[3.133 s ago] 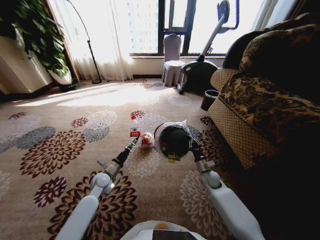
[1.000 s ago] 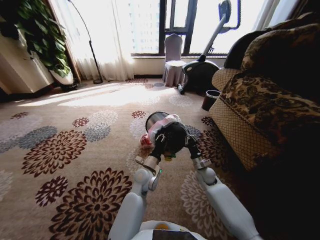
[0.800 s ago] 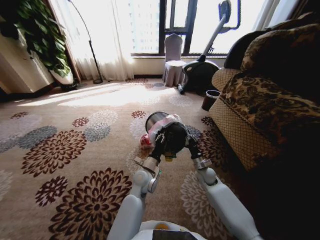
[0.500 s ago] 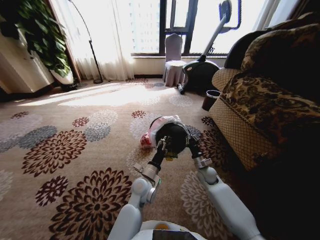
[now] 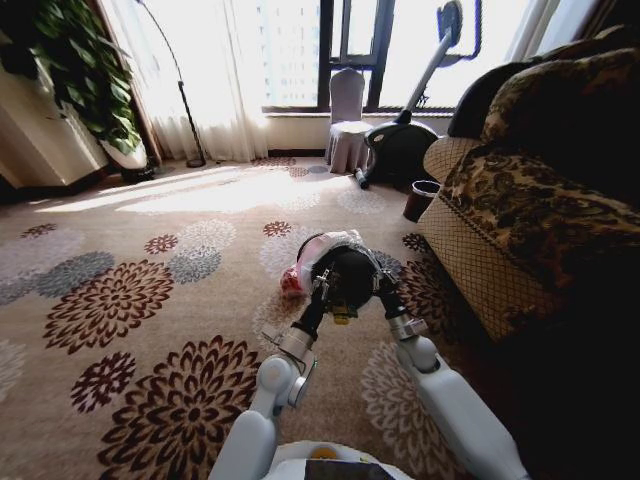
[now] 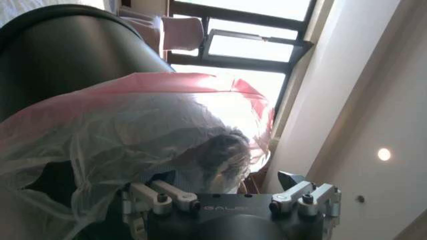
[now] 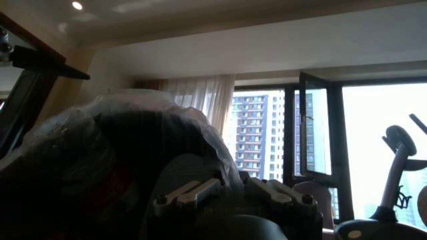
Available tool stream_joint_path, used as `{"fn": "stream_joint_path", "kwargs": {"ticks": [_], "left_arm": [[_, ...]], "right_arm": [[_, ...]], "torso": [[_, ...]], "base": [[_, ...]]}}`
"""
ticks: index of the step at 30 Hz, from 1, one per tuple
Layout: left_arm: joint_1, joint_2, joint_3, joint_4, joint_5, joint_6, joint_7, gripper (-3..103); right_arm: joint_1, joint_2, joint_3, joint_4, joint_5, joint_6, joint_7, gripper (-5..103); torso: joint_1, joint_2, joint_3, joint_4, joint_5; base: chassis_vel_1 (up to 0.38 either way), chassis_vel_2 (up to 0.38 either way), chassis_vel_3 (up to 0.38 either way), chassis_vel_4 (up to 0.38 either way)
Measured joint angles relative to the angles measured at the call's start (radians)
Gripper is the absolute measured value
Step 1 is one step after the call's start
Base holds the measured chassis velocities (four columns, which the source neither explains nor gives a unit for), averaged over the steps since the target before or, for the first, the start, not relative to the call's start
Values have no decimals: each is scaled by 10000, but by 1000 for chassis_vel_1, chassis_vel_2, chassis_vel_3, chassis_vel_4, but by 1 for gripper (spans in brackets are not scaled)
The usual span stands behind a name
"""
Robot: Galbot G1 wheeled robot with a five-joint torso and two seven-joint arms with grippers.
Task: Pick up the trash from the ground and place it into the trash bin.
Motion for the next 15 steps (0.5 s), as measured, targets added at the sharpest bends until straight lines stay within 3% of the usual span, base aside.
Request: {"fn": "stream_joint_path", "kwargs": {"ticks": [3,9,15], "left_arm": [[-278,144,-72,-29,57,24,48,100],[-660,812,12,83,371,476,-462,100],[-172,1217,348,-285,1092,909,-392,100]], "right_arm": [[-82,-35,21,94,1,-13,0,0],[-270,-224,52,408,78,-173,1,0],[-517,-696,106,1216,207,-1098,-7,0]], "torso": [[0,0,0,0,0],[1,0,1,-2,2],[1,0,0,1,1]], "base": [[0,0,0,0],[0,0,0,0],[0,0,0,0]]}}
